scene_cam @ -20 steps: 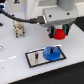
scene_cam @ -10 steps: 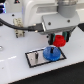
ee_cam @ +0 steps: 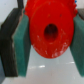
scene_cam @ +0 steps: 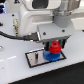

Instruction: Insert the blue gear onto the right peg, followed by the red gear

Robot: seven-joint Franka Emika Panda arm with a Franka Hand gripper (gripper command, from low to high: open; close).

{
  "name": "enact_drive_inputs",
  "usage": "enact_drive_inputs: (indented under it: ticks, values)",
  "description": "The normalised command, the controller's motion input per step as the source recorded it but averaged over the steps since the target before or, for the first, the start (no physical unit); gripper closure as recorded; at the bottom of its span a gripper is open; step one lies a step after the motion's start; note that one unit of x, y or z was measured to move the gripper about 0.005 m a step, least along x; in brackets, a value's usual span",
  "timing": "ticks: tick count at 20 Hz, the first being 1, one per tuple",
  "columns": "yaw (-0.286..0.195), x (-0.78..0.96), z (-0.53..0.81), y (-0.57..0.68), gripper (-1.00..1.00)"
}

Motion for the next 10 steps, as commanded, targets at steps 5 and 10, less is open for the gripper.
enact_drive_inputs:
  ticks: [5,10]
  values:
    - [0.0,0.0,0.24,-0.03,1.0]
    - [0.0,-0.07,0.14,-0.15,1.0]
